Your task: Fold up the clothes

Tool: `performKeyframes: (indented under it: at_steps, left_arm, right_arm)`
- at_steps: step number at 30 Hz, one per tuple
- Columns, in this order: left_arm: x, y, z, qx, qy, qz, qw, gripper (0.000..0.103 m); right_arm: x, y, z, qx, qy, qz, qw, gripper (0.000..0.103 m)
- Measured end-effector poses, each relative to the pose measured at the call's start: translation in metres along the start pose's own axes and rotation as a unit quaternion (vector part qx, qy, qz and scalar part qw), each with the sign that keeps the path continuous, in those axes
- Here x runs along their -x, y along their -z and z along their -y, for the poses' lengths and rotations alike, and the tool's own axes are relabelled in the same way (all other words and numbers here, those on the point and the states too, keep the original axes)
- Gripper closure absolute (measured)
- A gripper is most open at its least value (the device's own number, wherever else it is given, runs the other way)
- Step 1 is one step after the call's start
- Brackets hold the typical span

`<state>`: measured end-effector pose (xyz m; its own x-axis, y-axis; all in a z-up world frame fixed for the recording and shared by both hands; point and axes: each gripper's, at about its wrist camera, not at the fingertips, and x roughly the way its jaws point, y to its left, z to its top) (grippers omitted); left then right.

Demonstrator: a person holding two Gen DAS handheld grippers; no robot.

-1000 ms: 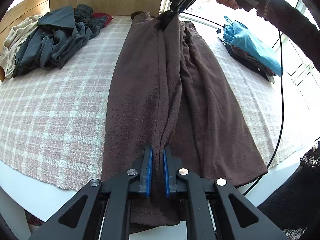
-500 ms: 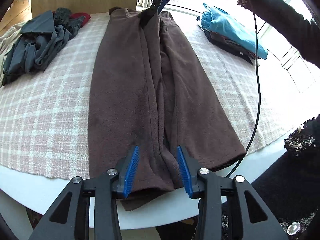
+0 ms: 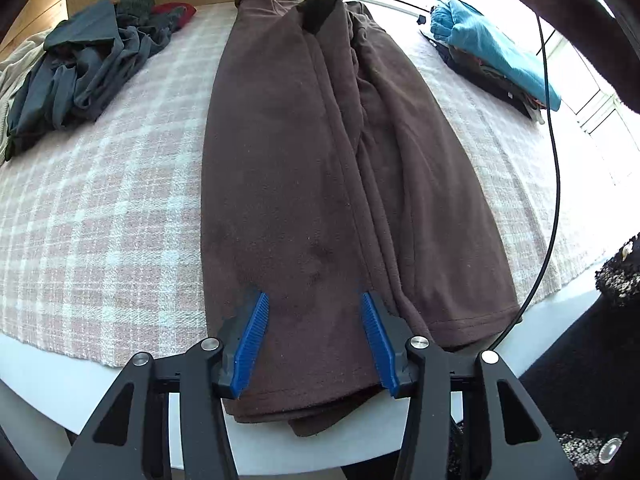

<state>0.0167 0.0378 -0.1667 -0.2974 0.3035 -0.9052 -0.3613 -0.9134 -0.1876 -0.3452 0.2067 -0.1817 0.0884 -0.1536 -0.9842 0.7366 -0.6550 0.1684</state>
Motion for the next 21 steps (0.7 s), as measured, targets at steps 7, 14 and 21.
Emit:
performKeyframes:
  at_steps: [7, 14, 21]
  left_arm:
    - [-0.001, -0.031, -0.005, -0.018, 0.018, 0.023, 0.9994, 0.055]
    - [-0.017, -0.017, 0.006, -0.061, 0.030, -0.012, 0.9976, 0.053]
    - [-0.010, -0.051, -0.002, -0.040, 0.010, 0.048, 0.9980, 0.052]
  right_arm:
    - [-0.042, 0.047, 0.013, 0.020, 0.081, -0.120, 0.989, 0.050]
    - [0.029, 0.032, 0.030, -0.046, 0.001, 0.053, 0.998, 0.053]
    - [-0.046, 0.021, 0.002, -0.007, 0.015, 0.017, 1.000, 0.090]
